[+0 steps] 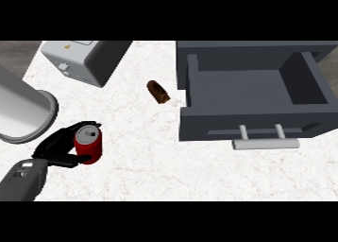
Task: Pick up the can, place it into the drawer and close the drawer
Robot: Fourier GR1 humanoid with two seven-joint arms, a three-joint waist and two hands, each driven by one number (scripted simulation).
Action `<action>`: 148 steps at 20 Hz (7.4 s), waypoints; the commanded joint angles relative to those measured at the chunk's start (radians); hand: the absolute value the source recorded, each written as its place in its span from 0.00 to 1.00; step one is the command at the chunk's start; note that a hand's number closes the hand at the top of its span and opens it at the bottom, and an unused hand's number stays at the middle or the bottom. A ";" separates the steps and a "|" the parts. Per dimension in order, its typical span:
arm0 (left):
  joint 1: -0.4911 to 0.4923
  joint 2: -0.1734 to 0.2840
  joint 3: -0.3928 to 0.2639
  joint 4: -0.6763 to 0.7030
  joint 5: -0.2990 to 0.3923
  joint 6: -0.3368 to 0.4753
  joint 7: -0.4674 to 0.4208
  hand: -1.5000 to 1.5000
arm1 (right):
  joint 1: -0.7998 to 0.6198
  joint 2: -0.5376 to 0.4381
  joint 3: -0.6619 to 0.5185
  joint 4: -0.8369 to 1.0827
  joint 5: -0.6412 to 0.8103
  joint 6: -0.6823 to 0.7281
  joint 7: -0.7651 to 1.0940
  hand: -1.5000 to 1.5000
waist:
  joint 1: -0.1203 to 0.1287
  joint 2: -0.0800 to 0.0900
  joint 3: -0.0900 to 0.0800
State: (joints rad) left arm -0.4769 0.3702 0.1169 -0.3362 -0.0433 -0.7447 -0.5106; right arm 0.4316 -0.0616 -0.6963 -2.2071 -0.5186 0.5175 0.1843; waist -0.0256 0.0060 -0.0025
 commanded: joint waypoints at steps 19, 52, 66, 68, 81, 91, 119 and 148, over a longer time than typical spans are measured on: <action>-0.047 -0.270 0.235 -0.195 0.288 0.454 0.030 1.00 | 0.005 0.026 -0.037 -0.037 -0.021 -0.026 0.041 0.00 | 0.042 -0.013 0.004; -0.355 -0.370 -0.194 -0.946 0.242 1.180 0.727 1.00 | 0.008 0.034 -0.022 -0.078 -0.054 -0.044 0.087 0.00 | 0.011 -0.005 0.003; -0.621 -0.370 -0.258 -0.625 0.387 1.271 0.618 1.00 | -0.035 0.061 0.049 -0.042 0.042 -0.062 0.054 0.00 | 0.005 -0.002 0.003; -0.684 -0.370 -0.239 -0.579 0.418 1.277 0.623 1.00 | -0.045 -0.033 -0.042 0.011 -0.066 -0.030 0.072 0.00 | -0.002 -0.002 0.003; -0.860 -0.370 -0.426 -0.366 0.652 1.405 0.509 1.00 | -0.040 0.013 0.000 -0.066 -0.061 -0.055 0.101 0.00 | -0.029 0.002 0.004; -0.898 -0.370 -0.566 -0.228 0.805 1.414 0.448 1.00 | -0.113 0.024 0.062 -0.085 0.017 -0.101 0.137 0.00 | -0.049 0.011 0.004; -0.925 -0.370 -0.734 -0.127 1.039 1.542 0.321 0.00 | -0.167 -0.023 0.003 -0.084 0.037 -0.061 0.064 0.00 | -0.072 0.016 0.005; -0.917 -0.366 -0.698 -0.179 1.063 1.548 0.251 0.00 | -0.599 -0.024 0.627 0.159 1.264 -0.263 -0.213 0.00 | 0.043 -0.001 0.003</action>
State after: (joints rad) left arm -1.4198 0.0069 -0.5896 -0.5047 1.0416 0.7902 -0.2505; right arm -0.1053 -0.0965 -0.1537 -2.1662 0.6037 0.3354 0.0200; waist 0.0076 0.0087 0.0001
